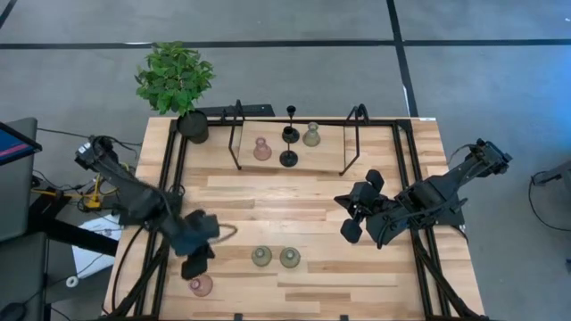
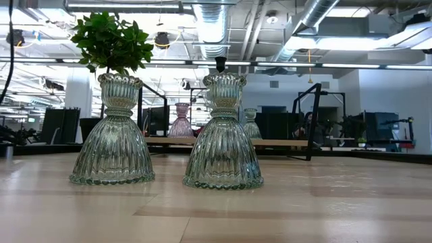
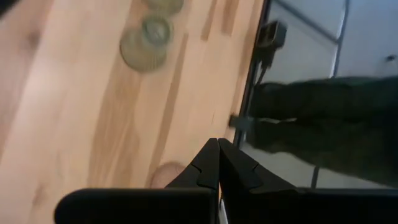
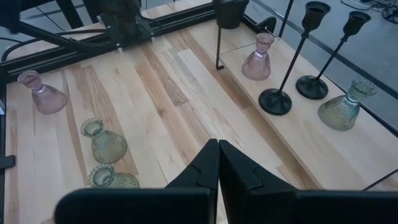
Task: Pick & Place candle stick holders
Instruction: Put the pink candle holder on the shelf aligned with the pink candle holder
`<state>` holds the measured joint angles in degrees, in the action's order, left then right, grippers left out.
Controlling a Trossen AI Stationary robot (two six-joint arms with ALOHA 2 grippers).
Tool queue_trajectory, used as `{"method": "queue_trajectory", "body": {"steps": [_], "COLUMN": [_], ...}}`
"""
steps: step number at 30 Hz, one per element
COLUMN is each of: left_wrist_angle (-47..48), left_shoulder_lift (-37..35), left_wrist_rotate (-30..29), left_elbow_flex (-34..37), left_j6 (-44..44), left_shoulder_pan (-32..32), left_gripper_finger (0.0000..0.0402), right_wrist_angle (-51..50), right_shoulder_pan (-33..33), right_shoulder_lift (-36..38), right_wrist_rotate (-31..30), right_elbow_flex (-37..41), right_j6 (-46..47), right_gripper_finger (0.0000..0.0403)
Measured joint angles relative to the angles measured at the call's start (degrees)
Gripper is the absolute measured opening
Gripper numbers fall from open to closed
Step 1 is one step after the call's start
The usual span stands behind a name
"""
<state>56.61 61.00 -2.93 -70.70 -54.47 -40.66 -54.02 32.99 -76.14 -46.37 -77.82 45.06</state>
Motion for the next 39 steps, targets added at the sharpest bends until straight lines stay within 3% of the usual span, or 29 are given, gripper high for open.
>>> {"method": "queue_trajectory", "body": {"steps": [12,19,27,35,39], "left_wrist_angle": [0.0,0.1,1.2,1.2,2.0], "left_shoulder_lift": [5.4,8.8,14.7,15.8,15.8], "left_wrist_rotate": [-1.0,-0.2,10.1,9.7,5.7], "left_elbow_flex": [0.0,0.0,1.5,1.7,2.3], "left_j6": [-5.0,-6.5,-7.4,-7.1,-7.3], "left_shoulder_pan": [-12.4,-13.5,-14.9,-14.5,-14.6], "left_gripper_finger": [0.0002,0.0002,0.0003,0.0003,0.0011], "right_wrist_angle": [0.0,0.0,0.0,0.1,0.1], "right_shoulder_pan": [0.0,0.0,0.0,0.0,0.0], "right_shoulder_lift": [0.0,0.0,0.0,0.0,0.0], "right_wrist_rotate": [0.0,0.0,0.0,0.0,0.0], "right_elbow_flex": [0.0,0.0,0.0,0.0,0.0], "right_j6": [0.0,0.0,0.0,0.0,0.0], "right_gripper_finger": [0.0000,0.0000,0.0000,0.0000,0.0000]}}
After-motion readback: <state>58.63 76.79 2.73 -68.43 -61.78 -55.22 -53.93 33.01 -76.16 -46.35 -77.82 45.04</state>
